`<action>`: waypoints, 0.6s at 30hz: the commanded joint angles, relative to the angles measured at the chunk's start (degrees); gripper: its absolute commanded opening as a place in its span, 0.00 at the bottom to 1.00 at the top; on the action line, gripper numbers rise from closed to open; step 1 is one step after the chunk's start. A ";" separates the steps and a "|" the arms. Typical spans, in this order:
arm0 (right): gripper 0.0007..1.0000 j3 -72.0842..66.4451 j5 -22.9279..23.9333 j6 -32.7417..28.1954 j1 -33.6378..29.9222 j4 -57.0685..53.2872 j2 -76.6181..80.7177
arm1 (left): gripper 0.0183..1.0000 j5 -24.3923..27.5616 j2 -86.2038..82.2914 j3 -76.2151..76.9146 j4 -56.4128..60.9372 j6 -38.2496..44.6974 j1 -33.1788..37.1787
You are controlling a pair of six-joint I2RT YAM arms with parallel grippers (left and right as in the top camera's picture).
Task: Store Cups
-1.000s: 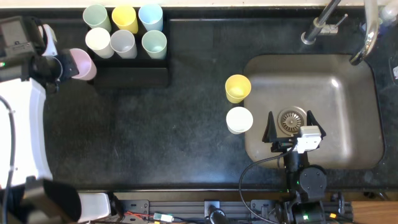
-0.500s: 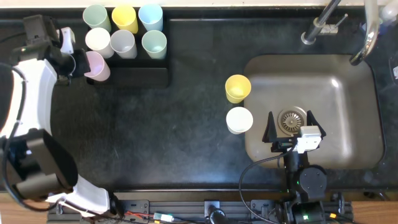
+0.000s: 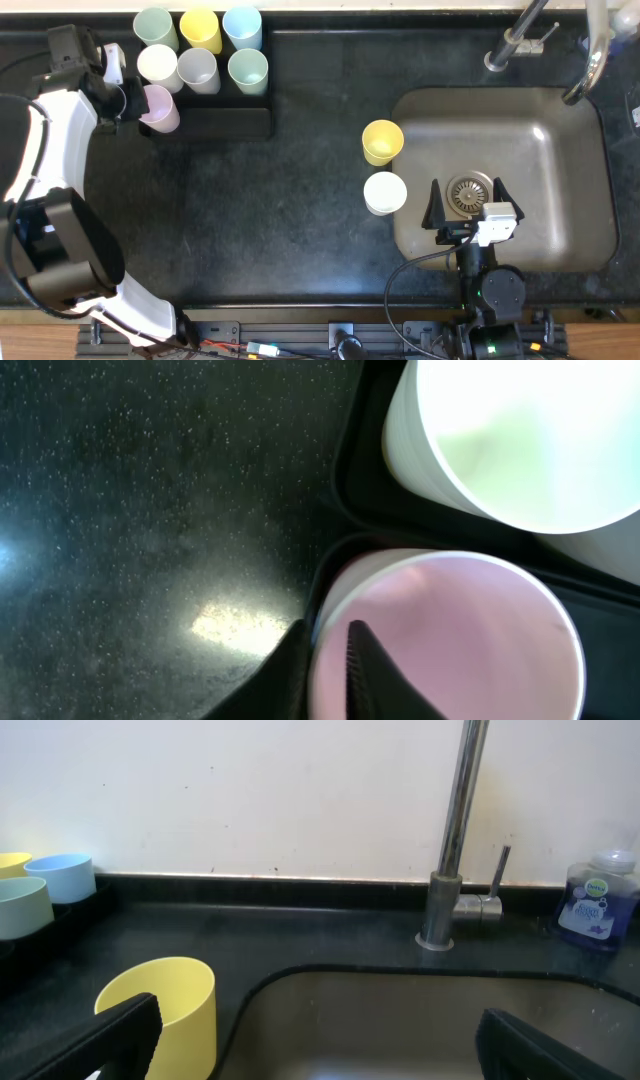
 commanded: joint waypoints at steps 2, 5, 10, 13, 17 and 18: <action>1.00 -0.76 0.22 -0.15 -0.37 0.33 -0.44 | 0.51 -3.17 -3.82 0.39 -1.16 -1.11 -3.17; 1.00 -0.76 0.22 -0.13 -0.37 0.35 -0.44 | 0.75 -8.59 -10.51 5.57 -6.86 -3.26 -9.27; 1.00 -0.76 0.22 -0.15 -0.37 0.33 -0.44 | 0.85 -19.23 -13.00 24.63 -20.74 -16.06 -27.93; 1.00 -0.76 0.22 -0.15 -0.37 0.35 -0.44 | 0.86 -22.05 -8.31 33.81 -24.79 -23.37 -37.99; 1.00 -0.76 0.22 -0.15 -0.37 0.33 -0.44 | 0.88 -20.26 0.83 43.45 -31.28 -31.39 -47.41; 1.00 -0.76 0.22 -0.15 -0.37 0.33 -0.44 | 0.88 -19.04 3.74 45.70 -33.24 -33.07 -49.53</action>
